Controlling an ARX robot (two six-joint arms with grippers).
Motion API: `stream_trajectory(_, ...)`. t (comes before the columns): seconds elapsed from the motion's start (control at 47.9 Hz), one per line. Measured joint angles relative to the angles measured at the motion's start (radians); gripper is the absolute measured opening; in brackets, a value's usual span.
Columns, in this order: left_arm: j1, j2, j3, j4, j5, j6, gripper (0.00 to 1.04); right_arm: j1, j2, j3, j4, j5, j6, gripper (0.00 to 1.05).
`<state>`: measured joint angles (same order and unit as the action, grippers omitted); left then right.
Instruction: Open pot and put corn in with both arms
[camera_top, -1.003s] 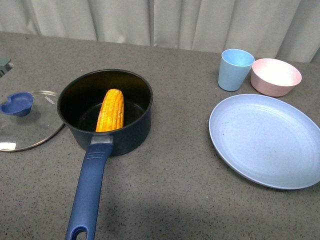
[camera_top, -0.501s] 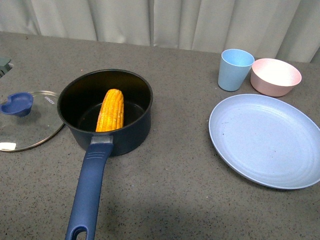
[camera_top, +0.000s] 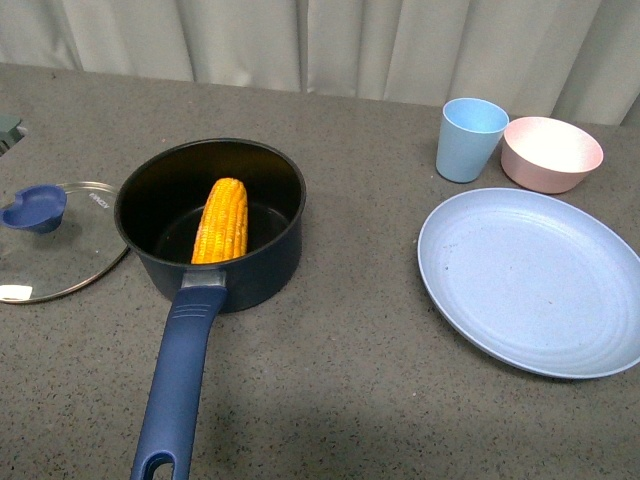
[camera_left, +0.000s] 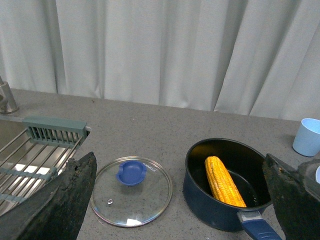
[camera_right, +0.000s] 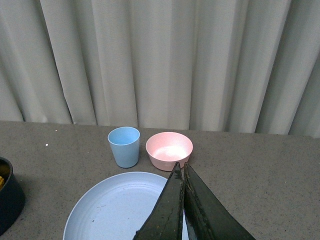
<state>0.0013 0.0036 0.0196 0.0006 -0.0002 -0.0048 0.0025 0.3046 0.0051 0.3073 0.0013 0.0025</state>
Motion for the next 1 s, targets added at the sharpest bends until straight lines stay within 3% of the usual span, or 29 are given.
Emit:
stream_trajectory(0.376,0.0,0.0,0.0,0.0,0.0,0.0,0.98,0.0,-0.127,0.0,-0.126,0.0,0.0,0.01)
stream_trajectory(0.46,0.0,0.0,0.0,0.0,0.0,0.0,0.98,0.0,-0.248,0.001,-0.283,-0.001,-0.002,0.02)
stream_trajectory(0.71,0.0,0.0,0.0,0.0,0.0,0.0,0.98,0.0,-0.299,0.001,-0.306,-0.002,-0.002,0.45)
stream_trajectory(0.794,0.0,0.0,0.0,0.0,0.0,0.0,0.98,0.0,-0.3,0.001,-0.306,-0.002,-0.002,0.64)
stream_trajectory(1.003,0.0,0.0,0.0,0.0,0.0,0.0,0.98,0.0,-0.3,0.001,-0.306,-0.002,-0.002,0.93)
